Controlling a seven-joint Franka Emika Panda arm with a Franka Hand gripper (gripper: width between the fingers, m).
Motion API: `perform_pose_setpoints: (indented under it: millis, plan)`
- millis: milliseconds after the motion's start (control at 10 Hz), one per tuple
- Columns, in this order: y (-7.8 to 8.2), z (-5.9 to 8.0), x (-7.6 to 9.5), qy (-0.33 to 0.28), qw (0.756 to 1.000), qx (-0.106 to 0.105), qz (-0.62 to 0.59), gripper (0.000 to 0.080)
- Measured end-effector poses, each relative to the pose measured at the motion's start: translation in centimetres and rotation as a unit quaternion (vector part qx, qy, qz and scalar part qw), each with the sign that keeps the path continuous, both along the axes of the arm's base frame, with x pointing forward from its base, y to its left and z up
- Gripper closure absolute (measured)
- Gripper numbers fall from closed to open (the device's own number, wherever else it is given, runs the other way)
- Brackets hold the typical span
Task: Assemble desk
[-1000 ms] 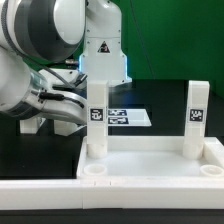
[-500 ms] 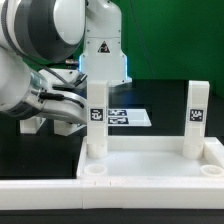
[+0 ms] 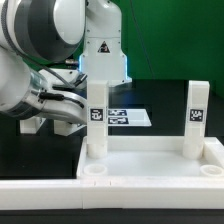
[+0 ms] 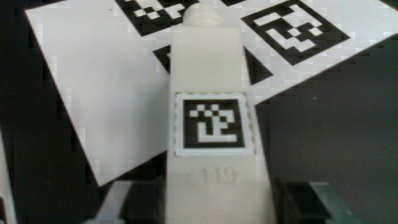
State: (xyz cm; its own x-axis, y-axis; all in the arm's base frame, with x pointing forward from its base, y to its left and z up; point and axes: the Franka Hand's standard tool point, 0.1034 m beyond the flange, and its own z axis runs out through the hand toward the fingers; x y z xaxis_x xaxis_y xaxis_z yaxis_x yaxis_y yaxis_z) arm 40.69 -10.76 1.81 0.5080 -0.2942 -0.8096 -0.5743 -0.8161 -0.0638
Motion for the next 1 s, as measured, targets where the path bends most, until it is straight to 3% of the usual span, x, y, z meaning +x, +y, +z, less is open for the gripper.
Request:
perform_pose_setpoints:
  millis: [300,500,600,800,1000]
  plan:
    - [0.6,4.8,0.5,-0.017,1.0,0.012,-0.008,0.0512]
    - [2.9,8.5,0.3,-0.026,1.0,0.002,-0.008,0.0512]
    - [4.4,10.2,1.0,-0.039,0.999,-0.012,-0.008,0.0512]
    - [7.8,13.5,4.1,-0.087,0.994,-0.064,-0.02,0.0512]
    - [9.4,14.0,6.5,-0.134,0.986,-0.097,-0.021,0.0512]
